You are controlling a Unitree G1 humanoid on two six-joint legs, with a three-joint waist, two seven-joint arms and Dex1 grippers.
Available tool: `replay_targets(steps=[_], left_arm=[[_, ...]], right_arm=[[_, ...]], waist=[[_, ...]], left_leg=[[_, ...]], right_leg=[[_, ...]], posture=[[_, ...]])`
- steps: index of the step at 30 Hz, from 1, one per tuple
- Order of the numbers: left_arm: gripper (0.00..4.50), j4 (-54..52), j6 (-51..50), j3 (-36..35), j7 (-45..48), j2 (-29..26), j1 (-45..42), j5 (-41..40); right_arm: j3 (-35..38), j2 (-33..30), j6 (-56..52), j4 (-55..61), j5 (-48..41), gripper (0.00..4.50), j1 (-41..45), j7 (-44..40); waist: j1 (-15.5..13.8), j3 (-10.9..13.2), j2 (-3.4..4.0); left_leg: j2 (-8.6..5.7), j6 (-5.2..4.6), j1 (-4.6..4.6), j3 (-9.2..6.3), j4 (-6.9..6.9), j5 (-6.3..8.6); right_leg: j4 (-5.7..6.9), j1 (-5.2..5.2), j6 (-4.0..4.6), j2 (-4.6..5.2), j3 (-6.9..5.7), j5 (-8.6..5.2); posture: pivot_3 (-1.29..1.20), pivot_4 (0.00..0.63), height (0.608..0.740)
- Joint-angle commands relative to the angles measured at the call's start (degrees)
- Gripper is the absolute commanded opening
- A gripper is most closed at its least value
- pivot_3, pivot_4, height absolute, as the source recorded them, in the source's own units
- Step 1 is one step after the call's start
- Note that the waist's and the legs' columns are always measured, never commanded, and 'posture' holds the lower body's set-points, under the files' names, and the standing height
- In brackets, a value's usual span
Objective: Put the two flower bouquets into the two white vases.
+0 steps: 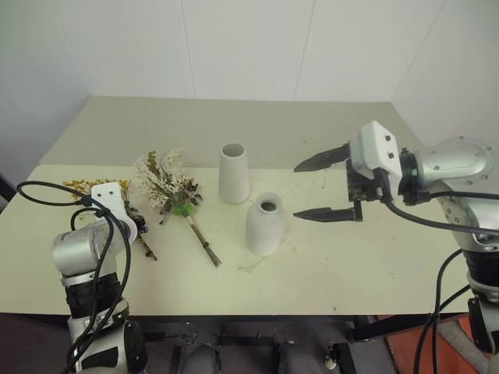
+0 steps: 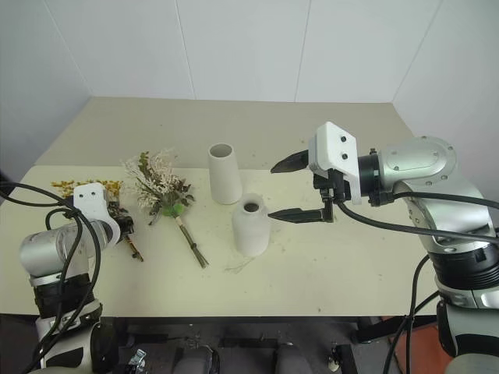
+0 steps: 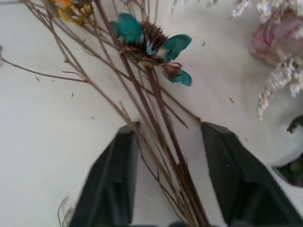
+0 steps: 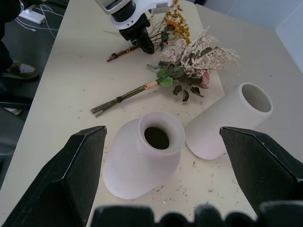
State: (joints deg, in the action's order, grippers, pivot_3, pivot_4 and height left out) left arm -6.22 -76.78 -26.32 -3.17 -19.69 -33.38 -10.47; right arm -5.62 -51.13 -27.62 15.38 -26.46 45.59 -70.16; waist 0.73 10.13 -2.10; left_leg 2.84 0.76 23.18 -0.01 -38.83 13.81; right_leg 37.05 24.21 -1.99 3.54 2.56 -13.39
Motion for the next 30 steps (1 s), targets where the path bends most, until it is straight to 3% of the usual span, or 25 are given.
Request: replay_targets(steps=[1, 4, 11, 18, 25, 30], left_arm=[[0.95, 0.9, 3.9, 0.1, -0.2, -0.2, -2.0, 0.5], [0.02, 2.1, 6.3, 0.0, -1.8, 0.4, -2.7, 1.4], [0.02, 2.4, 19.5, -3.5, -8.9, 1.6, -5.6, 4.0], [0.02, 4.7, 41.4, -2.0, -7.4, -3.1, -11.3, 4.4], [0.02, 30.6, 65.7, -2.9, -1.8, -3.0, -28.1, -1.0], [0.02, 52.4, 79.6, -4.7, 7.8, 0.5, -38.8, -7.6]], right_arm=[[2.5, -0.6, 0.6, 1.1, 0.2, 4.5, -0.4, 0.6], [2.5, -0.6, 0.6, 1.4, 0.5, 4.5, -0.9, 1.1], [3.7, -1.3, -0.1, 2.9, 0.5, 4.5, -2.5, 2.4], [5.7, -1.9, -1.7, 5.1, -0.4, 4.5, -4.9, 4.4], [6.8, -1.2, -2.1, 6.1, -0.4, 4.5, -6.5, 6.8], [8.0, -1.2, -3.0, 8.3, -0.6, 4.5, -8.3, 9.4]], waist=[[0.0, 0.0, 0.0], [-0.1, 0.0, 0.0], [-0.1, 0.0, -0.01], [-0.2, 0.0, -0.01], [-1.2, 0.0, -0.02], [-1.5, 0.0, -0.03]], left_leg=[[0.0, 0.0, 0.01, 0.0, 0.0, 0.0], [0.0, 0.0, 0.02, 0.0, 0.0, 0.0], [0.0, 0.0, 0.03, 0.0, 0.0, 0.0], [0.0, 0.02, 0.05, 0.0, 0.0, 0.01], [-0.02, 0.02, 0.03, 0.02, -0.02, 0.0], [-0.03, 0.01, 0.14, 0.03, -0.02, 0.0]], right_leg=[[0.0, 0.0, 0.0, 0.0, 0.0, 0.0], [-0.02, 0.0, 0.0, 0.01, -0.01, 0.0], [-0.01, 0.0, 0.0, 0.02, -0.01, 0.0], [-0.03, 0.01, 0.0, 0.03, -0.02, 0.01], [-0.08, -0.06, -0.03, 0.03, -0.08, 0.02], [-0.24, -0.05, -0.05, 0.03, -0.11, 0.03]], posture=[[0.0, 0.15, 0.74], [0.0, 0.15, 0.74], [0.0, 0.15, 0.74], [0.0, 0.15, 0.74], [0.0, 0.15, 0.74], [0.0, 0.15, 0.74]])
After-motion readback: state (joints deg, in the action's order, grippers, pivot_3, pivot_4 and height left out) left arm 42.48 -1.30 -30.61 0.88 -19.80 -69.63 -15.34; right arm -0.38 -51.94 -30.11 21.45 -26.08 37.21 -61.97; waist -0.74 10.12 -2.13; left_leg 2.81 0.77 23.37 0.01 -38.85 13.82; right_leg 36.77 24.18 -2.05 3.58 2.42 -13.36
